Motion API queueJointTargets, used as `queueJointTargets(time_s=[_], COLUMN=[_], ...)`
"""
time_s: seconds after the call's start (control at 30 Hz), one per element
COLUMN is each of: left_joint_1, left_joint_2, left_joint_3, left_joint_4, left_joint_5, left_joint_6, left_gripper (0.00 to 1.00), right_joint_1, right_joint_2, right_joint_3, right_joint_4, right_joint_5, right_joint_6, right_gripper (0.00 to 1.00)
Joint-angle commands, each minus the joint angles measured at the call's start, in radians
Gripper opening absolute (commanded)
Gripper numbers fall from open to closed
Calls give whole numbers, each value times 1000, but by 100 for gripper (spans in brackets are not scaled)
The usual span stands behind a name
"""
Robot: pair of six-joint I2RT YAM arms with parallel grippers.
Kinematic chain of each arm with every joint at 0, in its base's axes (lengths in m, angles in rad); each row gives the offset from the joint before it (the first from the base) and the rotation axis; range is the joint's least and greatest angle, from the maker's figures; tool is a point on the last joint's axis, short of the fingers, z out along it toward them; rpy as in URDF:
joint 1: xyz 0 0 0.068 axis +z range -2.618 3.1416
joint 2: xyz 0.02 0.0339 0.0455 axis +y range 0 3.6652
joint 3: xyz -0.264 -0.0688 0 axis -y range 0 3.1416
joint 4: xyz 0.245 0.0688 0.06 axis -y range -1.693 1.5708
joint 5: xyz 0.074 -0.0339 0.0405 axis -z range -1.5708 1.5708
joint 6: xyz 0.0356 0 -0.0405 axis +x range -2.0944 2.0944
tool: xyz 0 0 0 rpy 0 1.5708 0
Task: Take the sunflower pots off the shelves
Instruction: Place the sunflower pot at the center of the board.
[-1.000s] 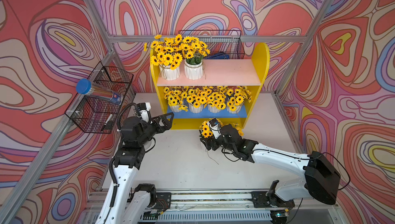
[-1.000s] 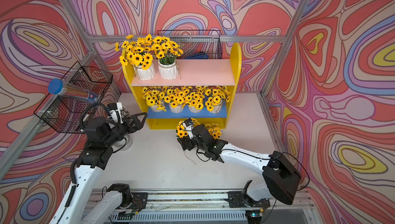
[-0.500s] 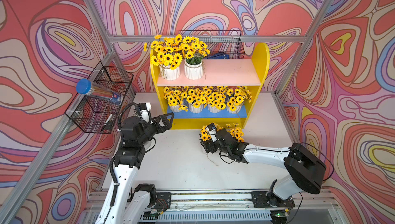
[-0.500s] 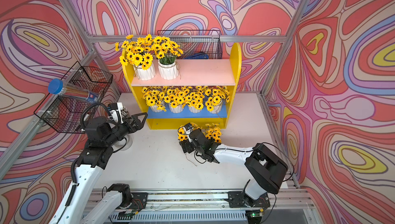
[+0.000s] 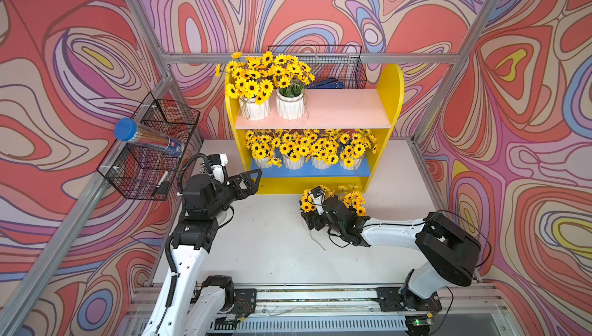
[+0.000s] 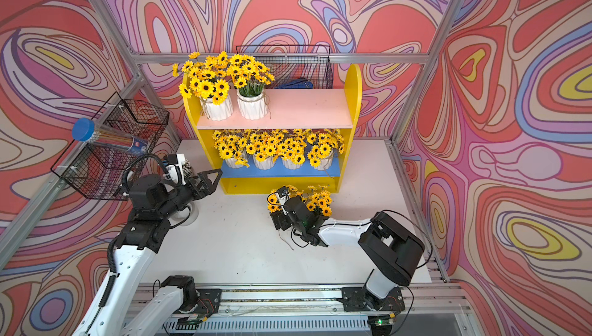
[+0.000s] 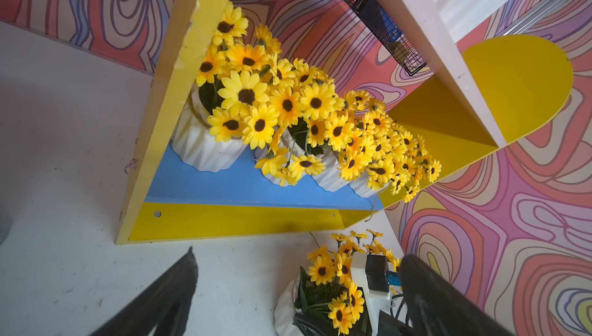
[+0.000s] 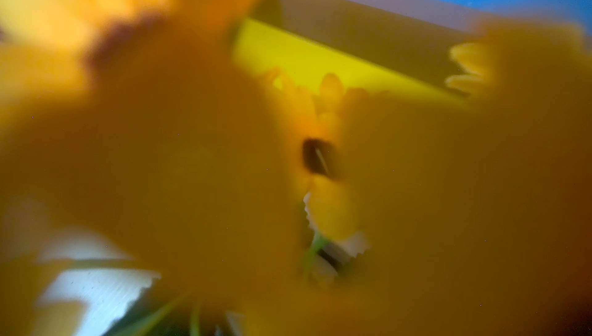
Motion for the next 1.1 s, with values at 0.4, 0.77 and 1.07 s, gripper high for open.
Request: queueJointTargets(time_s=[0.4,0.77,1.07], left_joint_1=[7,7,7], left_joint_2=[-9,21,-2], left_joint_3=[-17,-7,-19], left_joint_4=[32,54,61], left_joint_5=[24,41,46], left_joint_6=[-13,-28,-33], left_gripper=[100,100,100], right_joint_1=[8,9,22], right_joint_2=[-45,-57,-45], right_joint_3=[-76,-57,-27], right_joint_4=[-89,-128,-169], right_joint_5=[47,25,27], right_joint_6=[54,67,57], right_gripper=[12,31,41])
